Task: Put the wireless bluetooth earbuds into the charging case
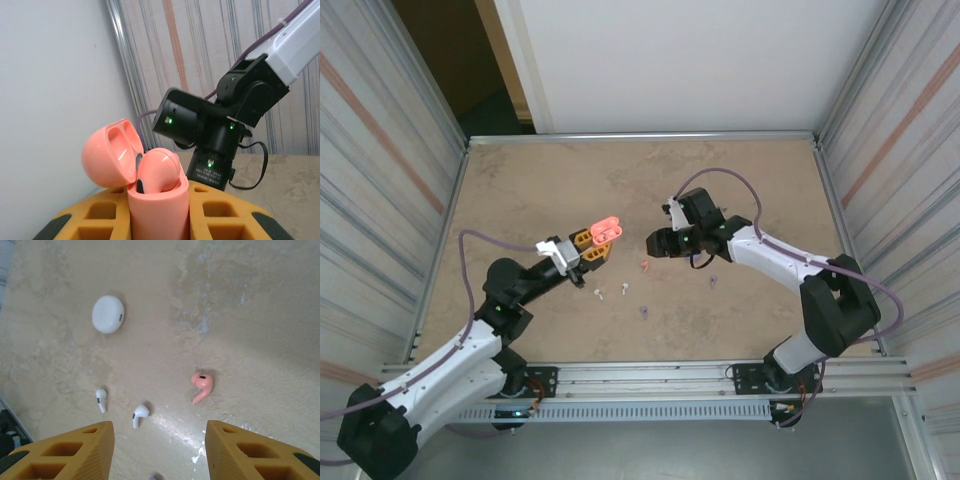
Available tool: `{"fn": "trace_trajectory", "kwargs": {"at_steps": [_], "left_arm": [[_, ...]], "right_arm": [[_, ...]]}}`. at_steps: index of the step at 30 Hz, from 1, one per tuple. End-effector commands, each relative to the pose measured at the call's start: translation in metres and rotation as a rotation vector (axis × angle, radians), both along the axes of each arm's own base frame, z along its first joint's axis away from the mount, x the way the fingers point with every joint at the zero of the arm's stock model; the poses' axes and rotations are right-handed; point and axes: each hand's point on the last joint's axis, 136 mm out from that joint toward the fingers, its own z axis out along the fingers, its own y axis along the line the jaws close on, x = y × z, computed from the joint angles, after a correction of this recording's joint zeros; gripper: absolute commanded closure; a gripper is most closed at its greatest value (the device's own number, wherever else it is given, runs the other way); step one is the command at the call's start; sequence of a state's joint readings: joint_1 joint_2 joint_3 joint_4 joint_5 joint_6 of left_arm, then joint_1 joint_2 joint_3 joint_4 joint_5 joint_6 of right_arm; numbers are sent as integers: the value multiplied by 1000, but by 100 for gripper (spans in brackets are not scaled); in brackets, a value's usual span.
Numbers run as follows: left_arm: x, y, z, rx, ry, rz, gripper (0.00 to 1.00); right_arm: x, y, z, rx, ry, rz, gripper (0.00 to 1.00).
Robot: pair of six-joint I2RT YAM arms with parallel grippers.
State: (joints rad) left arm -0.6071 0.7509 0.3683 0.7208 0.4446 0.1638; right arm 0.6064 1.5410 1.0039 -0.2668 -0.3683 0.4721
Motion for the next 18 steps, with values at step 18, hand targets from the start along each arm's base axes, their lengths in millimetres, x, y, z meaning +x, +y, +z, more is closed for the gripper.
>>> {"fn": "trace_trajectory", "kwargs": {"at_steps": [18], "left_arm": [[-21,-4,38,-4,-156,-61,100]], "right_arm": [[6,20,-31,-51,78,39,53]]}}
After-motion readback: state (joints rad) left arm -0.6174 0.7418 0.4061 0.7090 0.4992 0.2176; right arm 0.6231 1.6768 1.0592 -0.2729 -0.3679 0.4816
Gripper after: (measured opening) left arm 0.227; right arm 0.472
